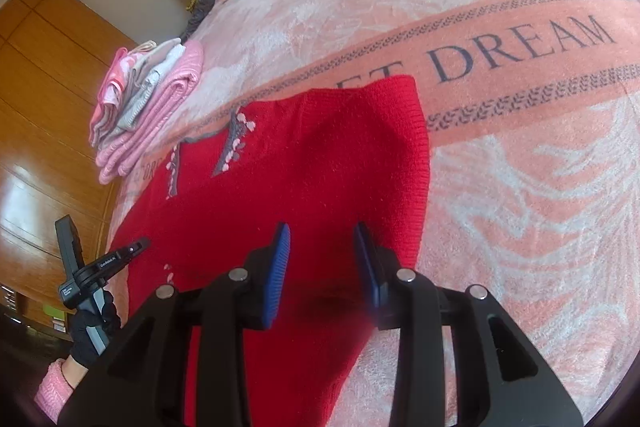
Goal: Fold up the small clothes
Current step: 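Open the right tool and release the folded sleeve, then move the left tool to the other sleeve cuff and grasp it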
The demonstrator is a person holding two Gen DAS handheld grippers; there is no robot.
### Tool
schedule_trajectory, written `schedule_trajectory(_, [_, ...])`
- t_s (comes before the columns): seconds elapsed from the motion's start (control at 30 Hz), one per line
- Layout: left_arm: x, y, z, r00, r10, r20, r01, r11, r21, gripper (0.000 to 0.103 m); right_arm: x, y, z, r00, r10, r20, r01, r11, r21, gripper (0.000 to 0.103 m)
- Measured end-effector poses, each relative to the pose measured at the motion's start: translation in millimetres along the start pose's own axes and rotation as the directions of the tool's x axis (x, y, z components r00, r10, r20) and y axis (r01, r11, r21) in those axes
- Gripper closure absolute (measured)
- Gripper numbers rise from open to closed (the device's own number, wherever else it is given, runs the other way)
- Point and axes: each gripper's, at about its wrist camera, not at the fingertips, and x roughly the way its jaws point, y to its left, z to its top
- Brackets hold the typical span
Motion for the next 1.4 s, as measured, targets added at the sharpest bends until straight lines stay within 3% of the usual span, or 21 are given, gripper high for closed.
schedule_trajectory(0.07, [3,4,-4,1.0,-0.01,0.009,0.01,1.0,0.006,0.092,11,-7,-6,0.999,-0.026,-0.032,0.026,1.0,0.015,0.072])
schedule_trajectory(0.17, [0,7,-2,1.0,0.0,0.011,0.0,1.0,0.017,0.087,9,-13,-7,1.0,0.016,-0.025,-0.015,0.999,0.047,0.072])
schedule_trajectory(0.3, [-27,20,11,0.996,0.019,0.091,-0.013,0.998,-0.067,0.085,-10,-5,0,0.999,0.037,0.002,-0.037,0.999,0.033,0.063])
schedule_trajectory(0.33, [-36,19,15,0.992,0.018,0.124,-0.009,0.997,-0.073,0.081,-16,0,5,0.999,0.037,0.026,-0.038,0.999,0.022,0.062])
schedule_trajectory(0.4, [-48,11,22,0.986,-0.005,0.165,0.015,0.998,-0.06,0.062,-25,6,15,0.996,0.054,0.077,-0.056,0.998,0.024,0.058])
schedule_trajectory(0.43, [-49,4,22,0.985,-0.027,0.17,0.035,0.998,-0.044,0.06,-26,9,19,0.994,0.062,0.092,-0.065,0.997,0.03,0.057])
schedule_trajectory(0.6, [-20,-30,15,0.993,-0.083,0.079,0.081,0.996,0.031,0.06,-6,13,26,0.997,0.005,0.078,-0.008,0.999,0.04,0.053])
schedule_trajectory(0.73, [9,-23,6,0.997,-0.073,0.016,0.074,0.997,-0.02,0.06,16,1,20,0.998,-0.055,0.03,0.053,0.996,0.068,0.054])
schedule_trajectory(0.93, [9,-20,4,0.997,-0.075,0.029,0.074,0.997,0.018,0.06,20,-2,15,0.998,-0.054,0.034,0.052,0.996,0.069,0.055])
schedule_trajectory(1.0, [4,-15,4,0.997,-0.071,0.035,0.071,0.997,0.007,0.058,15,5,14,0.997,-0.063,0.039,0.061,0.997,0.052,0.049])
schedule_trajectory(1.2, [-25,36,23,0.994,0.004,0.107,0.002,0.998,-0.058,0.039,3,30,13,0.996,-0.017,0.082,0.017,1.0,0.009,0.044])
schedule_trajectory(1.4, [-43,134,31,0.991,0.1,0.09,-0.077,0.972,-0.224,0.037,26,67,9,1.0,0.007,0.018,-0.007,0.999,-0.04,0.041])
